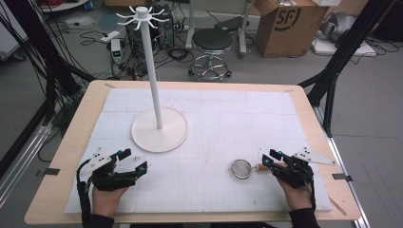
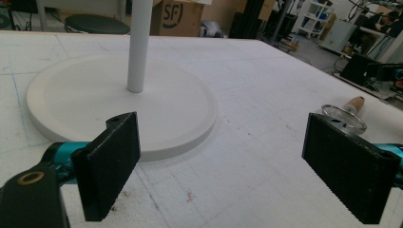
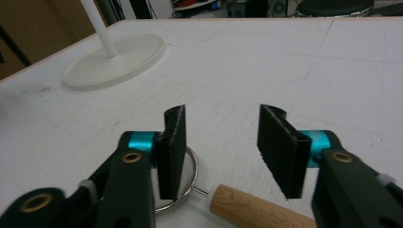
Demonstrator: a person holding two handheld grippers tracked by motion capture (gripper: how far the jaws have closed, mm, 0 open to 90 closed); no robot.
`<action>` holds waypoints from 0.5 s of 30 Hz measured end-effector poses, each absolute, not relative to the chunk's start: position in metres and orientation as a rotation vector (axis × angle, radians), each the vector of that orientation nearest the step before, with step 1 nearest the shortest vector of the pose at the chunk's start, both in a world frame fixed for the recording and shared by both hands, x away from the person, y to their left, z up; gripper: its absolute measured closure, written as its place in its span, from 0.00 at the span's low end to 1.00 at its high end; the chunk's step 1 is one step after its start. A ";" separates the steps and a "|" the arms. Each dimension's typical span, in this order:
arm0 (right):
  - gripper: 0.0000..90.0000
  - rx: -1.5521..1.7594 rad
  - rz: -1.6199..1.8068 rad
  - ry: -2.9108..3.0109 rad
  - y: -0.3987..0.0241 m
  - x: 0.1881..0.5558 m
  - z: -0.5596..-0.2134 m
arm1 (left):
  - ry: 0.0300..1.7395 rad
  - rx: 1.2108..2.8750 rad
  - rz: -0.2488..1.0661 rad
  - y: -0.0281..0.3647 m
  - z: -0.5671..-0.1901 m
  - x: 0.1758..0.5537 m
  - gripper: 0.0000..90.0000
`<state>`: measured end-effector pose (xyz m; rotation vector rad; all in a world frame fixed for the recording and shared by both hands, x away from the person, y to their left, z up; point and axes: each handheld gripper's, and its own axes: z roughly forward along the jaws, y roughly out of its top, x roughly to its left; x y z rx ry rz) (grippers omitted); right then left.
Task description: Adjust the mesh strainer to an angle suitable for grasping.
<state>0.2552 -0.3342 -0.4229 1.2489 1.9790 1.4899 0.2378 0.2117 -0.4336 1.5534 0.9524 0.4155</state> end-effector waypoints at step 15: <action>1.00 1.321 1.438 2.015 -0.352 0.247 -0.425 | 0.980 1.532 0.436 0.218 -0.434 0.238 0.15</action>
